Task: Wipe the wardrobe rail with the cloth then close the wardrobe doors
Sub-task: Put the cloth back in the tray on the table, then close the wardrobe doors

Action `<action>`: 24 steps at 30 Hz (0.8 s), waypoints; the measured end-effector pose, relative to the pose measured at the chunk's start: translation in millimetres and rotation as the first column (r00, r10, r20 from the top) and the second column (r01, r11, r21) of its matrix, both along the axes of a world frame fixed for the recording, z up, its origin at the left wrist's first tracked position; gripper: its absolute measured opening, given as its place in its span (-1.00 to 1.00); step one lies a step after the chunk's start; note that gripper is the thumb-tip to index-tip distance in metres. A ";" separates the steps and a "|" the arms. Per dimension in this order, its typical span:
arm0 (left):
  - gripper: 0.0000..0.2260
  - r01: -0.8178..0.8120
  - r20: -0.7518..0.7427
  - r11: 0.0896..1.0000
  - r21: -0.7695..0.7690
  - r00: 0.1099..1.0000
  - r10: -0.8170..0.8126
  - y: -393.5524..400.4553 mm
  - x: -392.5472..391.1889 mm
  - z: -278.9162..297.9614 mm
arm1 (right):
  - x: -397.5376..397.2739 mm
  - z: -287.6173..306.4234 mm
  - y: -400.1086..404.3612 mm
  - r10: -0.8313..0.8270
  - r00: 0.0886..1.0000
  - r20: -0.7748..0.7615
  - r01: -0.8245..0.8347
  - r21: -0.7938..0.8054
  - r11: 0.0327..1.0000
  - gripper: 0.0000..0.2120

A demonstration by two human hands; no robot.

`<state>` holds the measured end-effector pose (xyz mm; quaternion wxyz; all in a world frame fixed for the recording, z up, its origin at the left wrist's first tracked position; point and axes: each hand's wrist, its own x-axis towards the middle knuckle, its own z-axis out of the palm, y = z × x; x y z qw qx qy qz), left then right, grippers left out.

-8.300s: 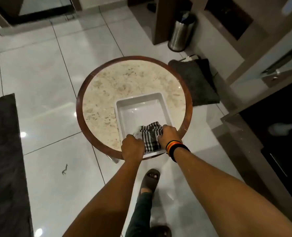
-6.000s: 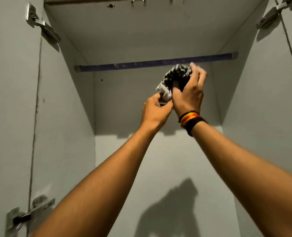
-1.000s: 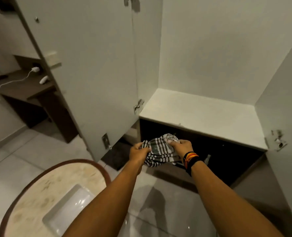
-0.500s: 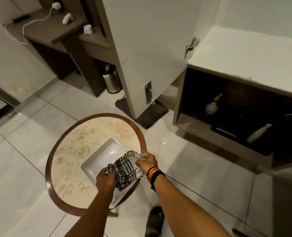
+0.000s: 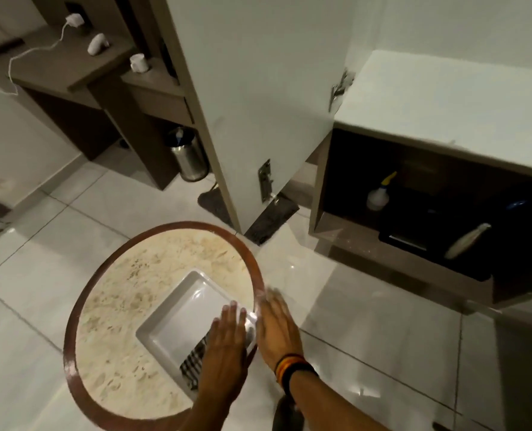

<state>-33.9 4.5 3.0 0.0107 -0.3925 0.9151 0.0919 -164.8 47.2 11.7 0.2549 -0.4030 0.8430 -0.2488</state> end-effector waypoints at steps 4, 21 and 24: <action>-0.30 0.232 -0.135 0.956 -0.177 0.957 -0.257 -3.3 -89.7 60.3 | -68.6 63.2 43.1 -0.080 0.896 -0.438 0.055 -0.071 0.996 -0.40; -0.42 0.359 -0.431 0.639 -0.681 0.509 -0.745 67.2 -394.3 493.7 | -312.5 475.0 167.5 -0.564 0.293 -0.772 0.319 -0.477 0.819 -0.33; -0.44 0.317 -0.424 0.562 -0.764 0.411 -0.807 104.4 -418.4 568.0 | -328.4 541.1 206.1 -0.622 0.155 -0.767 0.336 -0.552 0.763 -0.33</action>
